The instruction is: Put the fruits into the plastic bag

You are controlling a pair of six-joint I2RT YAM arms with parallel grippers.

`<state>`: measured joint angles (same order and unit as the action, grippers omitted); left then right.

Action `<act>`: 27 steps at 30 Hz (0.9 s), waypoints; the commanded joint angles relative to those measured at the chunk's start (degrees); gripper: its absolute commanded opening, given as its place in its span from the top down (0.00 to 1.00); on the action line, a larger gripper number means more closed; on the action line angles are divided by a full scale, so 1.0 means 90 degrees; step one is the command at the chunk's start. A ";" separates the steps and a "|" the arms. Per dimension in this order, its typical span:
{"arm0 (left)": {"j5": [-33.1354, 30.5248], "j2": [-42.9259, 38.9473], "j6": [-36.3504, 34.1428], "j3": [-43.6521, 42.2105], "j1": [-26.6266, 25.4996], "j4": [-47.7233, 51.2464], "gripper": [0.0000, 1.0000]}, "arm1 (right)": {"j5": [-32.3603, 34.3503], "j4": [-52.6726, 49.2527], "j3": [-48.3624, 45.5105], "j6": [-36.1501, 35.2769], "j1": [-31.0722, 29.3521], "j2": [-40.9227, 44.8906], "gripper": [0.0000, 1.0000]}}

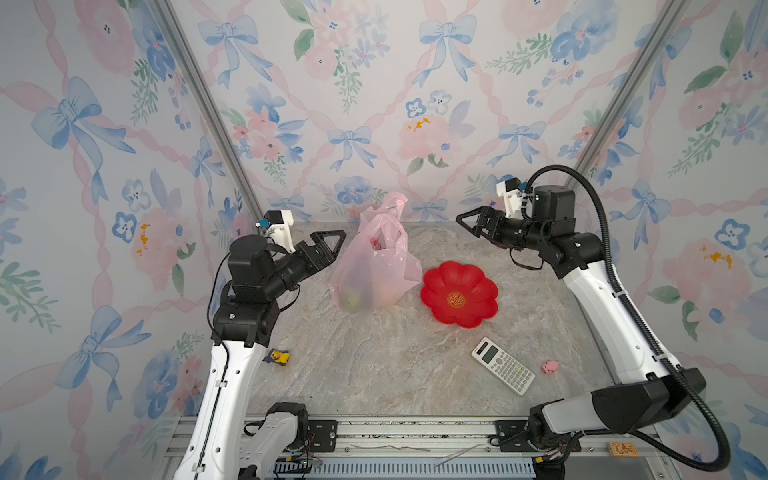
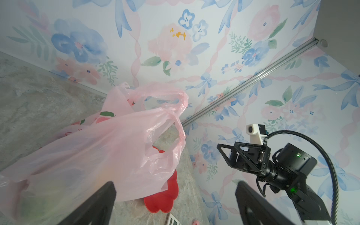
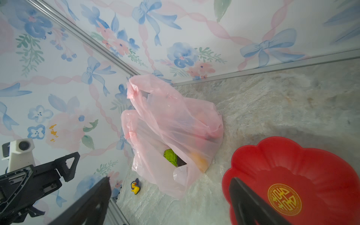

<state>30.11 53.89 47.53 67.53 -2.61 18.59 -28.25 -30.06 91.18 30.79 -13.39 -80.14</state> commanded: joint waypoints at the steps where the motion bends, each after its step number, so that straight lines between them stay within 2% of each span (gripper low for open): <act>1: -0.0615 -0.0293 -0.0348 -0.0254 0.0084 0.0083 0.02 | 0.0426 0.0874 -0.0654 -0.0276 0.0181 0.0449 0.04; 7: -0.1930 -0.0795 -0.0525 -0.0763 0.0105 0.0073 0.02 | 0.1237 0.2325 -0.2191 -0.1319 0.0220 0.1437 0.04; 11: -0.2655 -0.0952 -0.0748 -0.1041 0.0100 0.0073 0.02 | 0.1331 0.3791 -0.3427 -0.2027 0.0224 0.2076 0.04; 15: -0.3357 -0.1162 -0.0711 -0.1368 0.0095 0.0037 0.02 | 0.1342 0.4946 -0.4294 -0.2413 0.0207 0.2358 0.04; 20: -0.4182 -0.1697 -0.0564 -0.2242 0.0090 -0.0523 0.02 | 0.1453 0.4977 -0.4528 -0.2767 0.0189 0.2434 0.04; 23: -0.4568 -0.2287 -0.0751 -0.3088 0.0095 -0.1294 0.02 | 0.2004 0.4764 -0.4606 -0.2752 0.0189 0.2471 0.04; 27: -0.4786 -0.2955 -0.1438 -0.4008 0.0095 -0.2182 0.02 | 0.2948 0.4674 -0.4961 -0.2738 0.0206 0.2571 0.04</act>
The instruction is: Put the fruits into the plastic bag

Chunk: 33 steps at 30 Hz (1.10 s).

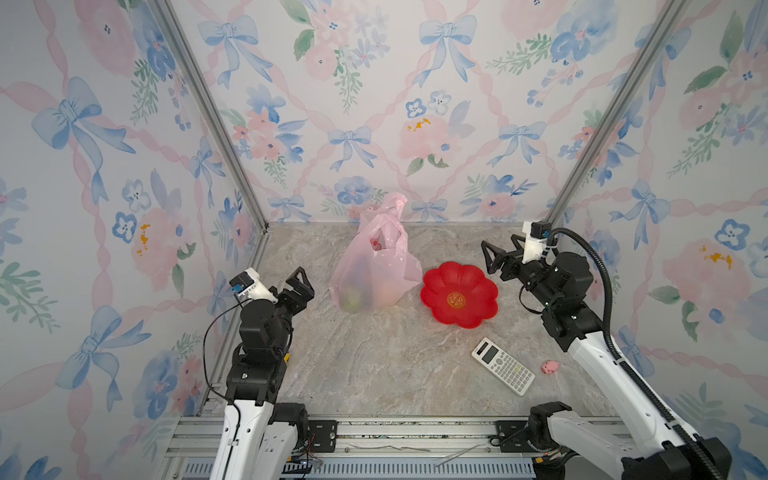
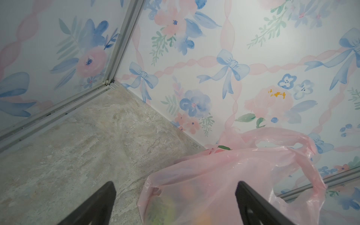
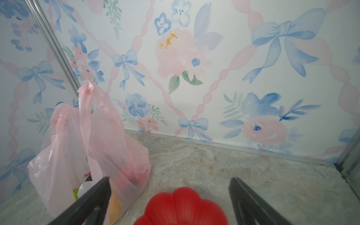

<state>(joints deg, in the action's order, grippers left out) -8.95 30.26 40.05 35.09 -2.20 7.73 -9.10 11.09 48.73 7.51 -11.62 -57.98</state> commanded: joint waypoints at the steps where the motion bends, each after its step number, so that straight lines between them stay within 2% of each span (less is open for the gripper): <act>1: -0.0460 -0.0459 -0.0803 -0.0580 0.0049 -0.1093 0.02 | 0.0985 0.0070 -0.0348 -0.0188 0.0026 0.0136 0.04; 6: -0.0715 -0.0962 -0.1637 -0.1432 0.0049 -0.1697 0.02 | 0.1881 0.0056 -0.0985 -0.0169 0.0117 0.0077 0.04; 12: -0.1049 -0.0934 -0.1682 -0.2009 0.0049 -0.2183 0.02 | 0.2346 0.0585 -0.1698 -0.0329 0.0414 -0.0483 0.04; 20: -0.1300 -0.0344 -0.1915 -0.2422 0.0049 -0.2866 0.02 | 0.2067 0.1710 -0.2275 -0.0521 0.0936 -0.1521 0.04; 25: -0.1303 0.0342 -0.2076 -0.2569 0.0049 -0.3481 0.02 | 0.1942 0.2476 -0.2331 -0.0675 0.1011 -0.2153 0.04; 28: -0.1263 0.0840 -0.2263 -0.2695 0.0049 -0.3898 0.02 | 0.1789 0.2573 -0.2280 -0.0764 0.1025 -0.2362 0.04; 33: -0.1422 0.1529 -0.2640 -0.2852 0.0085 -0.4617 0.02 | 0.1860 0.3486 -0.2702 -0.0720 0.1019 -0.2632 0.04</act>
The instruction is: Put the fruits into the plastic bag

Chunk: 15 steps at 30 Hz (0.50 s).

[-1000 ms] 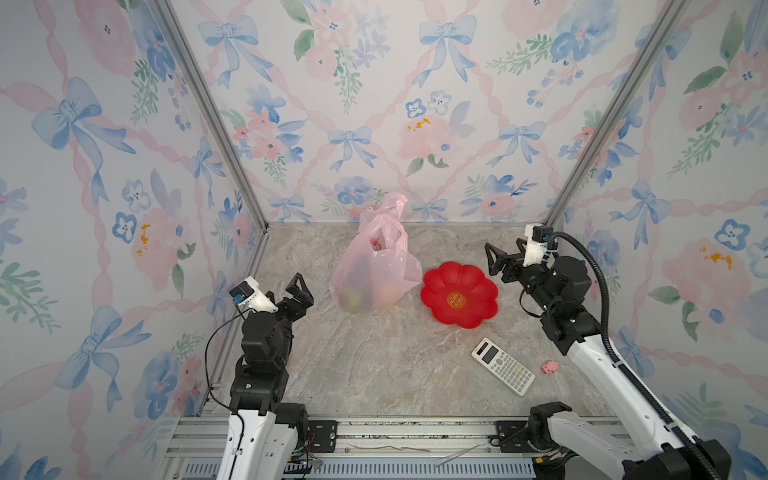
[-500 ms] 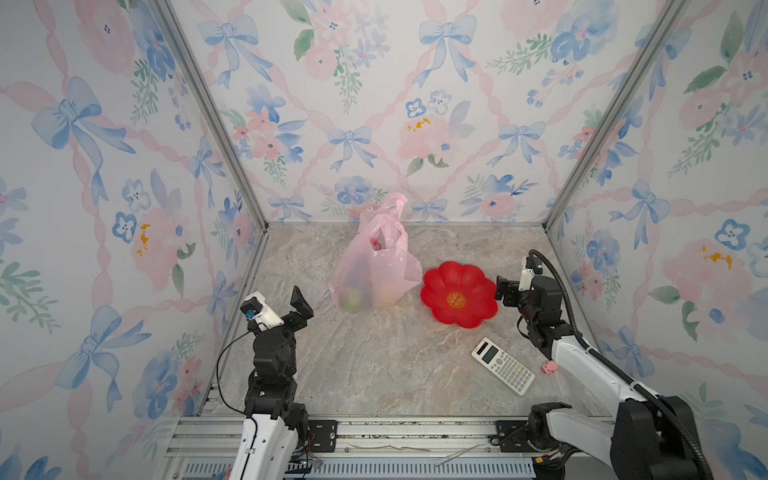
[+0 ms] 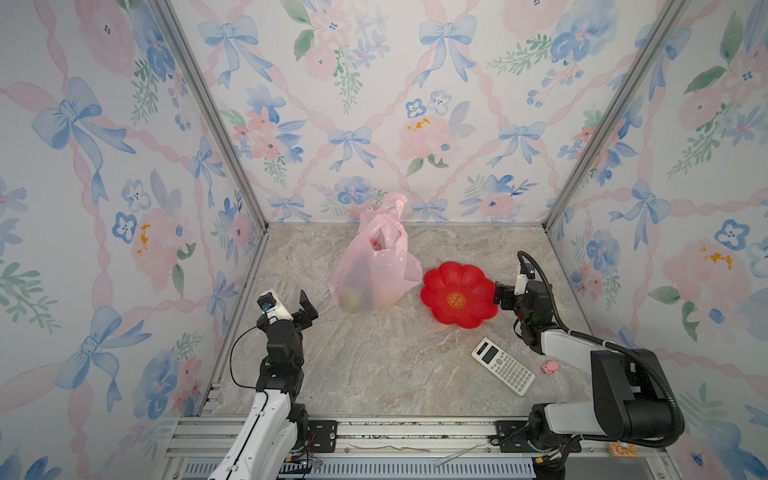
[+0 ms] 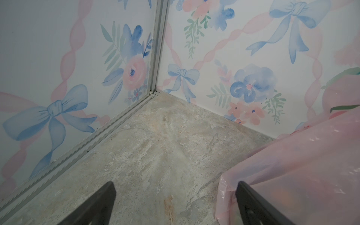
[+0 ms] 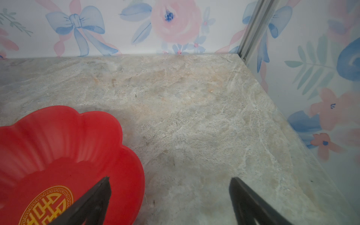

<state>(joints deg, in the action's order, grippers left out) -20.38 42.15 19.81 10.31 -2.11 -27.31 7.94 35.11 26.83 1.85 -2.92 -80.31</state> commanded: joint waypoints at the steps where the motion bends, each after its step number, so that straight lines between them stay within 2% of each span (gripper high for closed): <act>1: -0.0135 0.0386 -0.0478 -0.0135 0.0093 -0.0893 0.02 | -0.0023 0.1017 -0.0349 -0.0079 0.0058 -0.0208 0.04; 15: -0.0092 0.2873 -0.0901 -0.0013 0.0132 -0.2933 0.02 | 0.0073 0.2870 -0.1113 -0.0022 0.0062 -0.0769 0.04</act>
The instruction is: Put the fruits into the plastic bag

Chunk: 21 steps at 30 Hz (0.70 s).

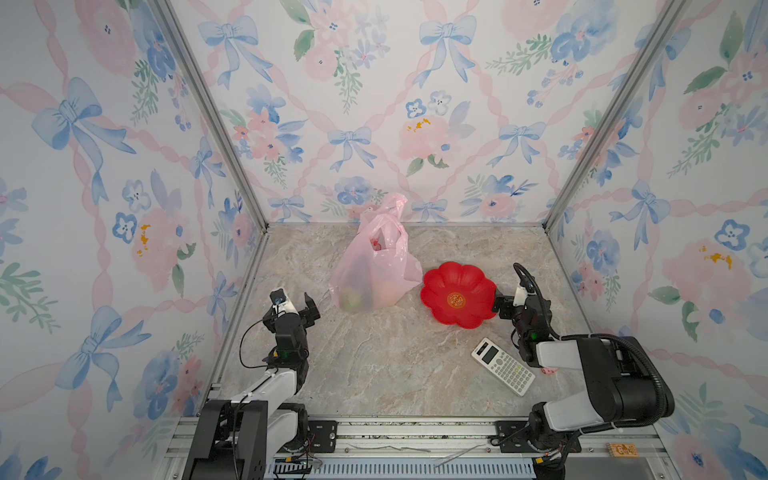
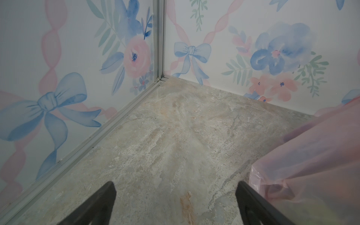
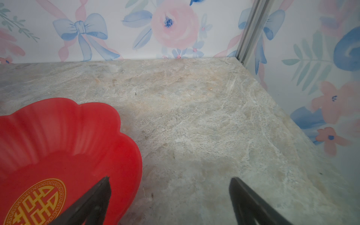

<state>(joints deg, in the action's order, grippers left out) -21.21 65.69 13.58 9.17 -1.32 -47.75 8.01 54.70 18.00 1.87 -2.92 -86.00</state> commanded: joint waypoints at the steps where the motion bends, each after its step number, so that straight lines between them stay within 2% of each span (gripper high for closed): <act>1: 0.0032 0.0412 -0.0238 0.0138 0.0047 -0.0774 0.02 | 0.0067 0.0837 -0.0167 -0.0026 0.0060 -0.0218 0.04; 4: 0.0105 0.0800 -0.0348 0.0208 0.0039 -0.1026 0.02 | 0.0047 0.1086 -0.0196 -0.0042 0.0056 -0.0339 0.04; 17: 0.0060 0.1993 -0.0698 0.0252 -0.0032 -0.2257 0.02 | -0.0003 -0.0009 0.0368 -0.0007 0.0082 -0.0318 0.04; 21: 0.0616 0.2218 -0.0981 0.0375 -0.0094 -0.2274 0.02 | -0.0031 -0.0087 0.0395 -0.0031 0.0082 -0.0312 0.04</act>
<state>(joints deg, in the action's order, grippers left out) -19.46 84.42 7.84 11.07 -1.63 -65.19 7.94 55.51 20.36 1.87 -2.66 -88.53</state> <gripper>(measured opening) 0.982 0.962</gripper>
